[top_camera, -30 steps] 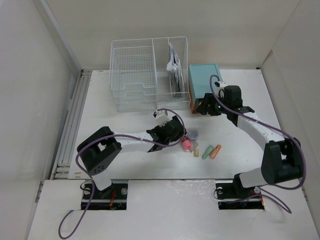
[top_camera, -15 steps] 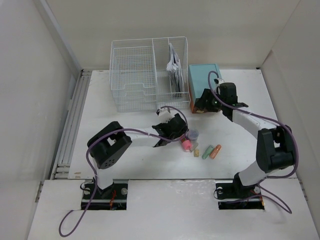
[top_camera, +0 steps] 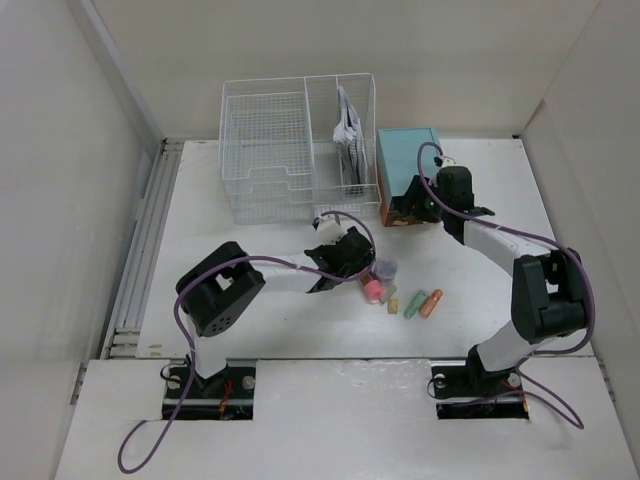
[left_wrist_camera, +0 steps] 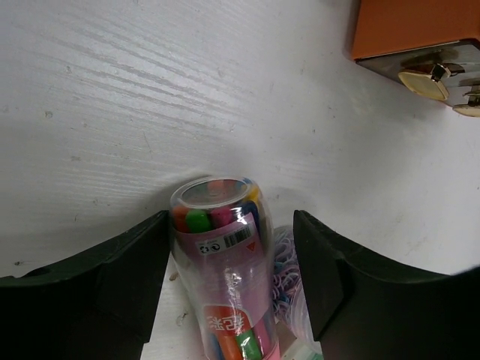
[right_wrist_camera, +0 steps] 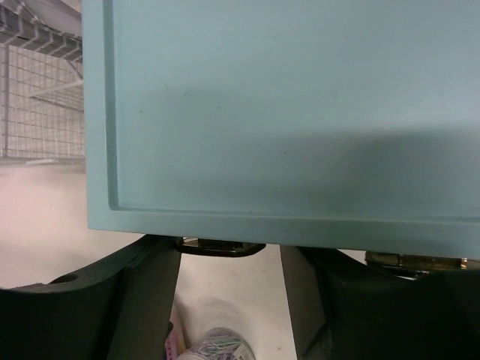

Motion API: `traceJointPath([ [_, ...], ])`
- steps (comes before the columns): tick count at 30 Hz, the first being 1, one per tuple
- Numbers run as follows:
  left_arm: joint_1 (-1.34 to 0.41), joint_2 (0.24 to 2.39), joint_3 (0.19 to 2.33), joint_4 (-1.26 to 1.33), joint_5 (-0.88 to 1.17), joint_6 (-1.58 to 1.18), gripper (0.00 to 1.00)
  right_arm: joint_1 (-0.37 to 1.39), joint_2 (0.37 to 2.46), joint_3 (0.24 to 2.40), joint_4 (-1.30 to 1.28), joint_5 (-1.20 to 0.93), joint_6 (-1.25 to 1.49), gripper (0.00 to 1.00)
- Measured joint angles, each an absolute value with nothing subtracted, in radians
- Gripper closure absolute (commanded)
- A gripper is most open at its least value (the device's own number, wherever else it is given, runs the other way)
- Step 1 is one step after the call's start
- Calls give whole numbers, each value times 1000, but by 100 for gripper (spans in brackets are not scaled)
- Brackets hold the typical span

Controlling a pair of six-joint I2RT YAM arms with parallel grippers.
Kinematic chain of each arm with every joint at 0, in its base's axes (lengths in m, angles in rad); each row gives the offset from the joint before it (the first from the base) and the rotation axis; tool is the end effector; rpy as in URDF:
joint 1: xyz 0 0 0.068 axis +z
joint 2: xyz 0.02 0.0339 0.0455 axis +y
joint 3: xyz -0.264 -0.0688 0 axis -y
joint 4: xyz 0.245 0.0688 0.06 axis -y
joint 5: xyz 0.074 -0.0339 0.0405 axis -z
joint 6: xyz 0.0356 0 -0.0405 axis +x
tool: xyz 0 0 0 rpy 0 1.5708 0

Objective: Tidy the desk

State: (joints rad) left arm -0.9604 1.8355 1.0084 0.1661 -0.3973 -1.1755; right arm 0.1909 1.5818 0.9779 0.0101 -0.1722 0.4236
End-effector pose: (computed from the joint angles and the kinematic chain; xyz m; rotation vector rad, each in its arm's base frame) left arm 0.2311 -0.3063 0.1630 -0.4653 2.2300 -0.7516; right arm 0.3415 0.0722 0.2267 0.1553 2.1992 0.5352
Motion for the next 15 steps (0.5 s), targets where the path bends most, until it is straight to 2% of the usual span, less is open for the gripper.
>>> traceJointPath([
  [5, -965, 1839, 1008, 165, -401, -1176, 45, 193, 1577, 964, 40, -186, 449, 63],
  [8, -969, 1843, 1008, 165, -402, -1177, 53, 193, 1570, 949, 60, -186, 453, 71],
  [15, -989, 1841, 994, 179, -424, -1189, 63, 193, 1526, 889, 97, -184, 453, 71],
])
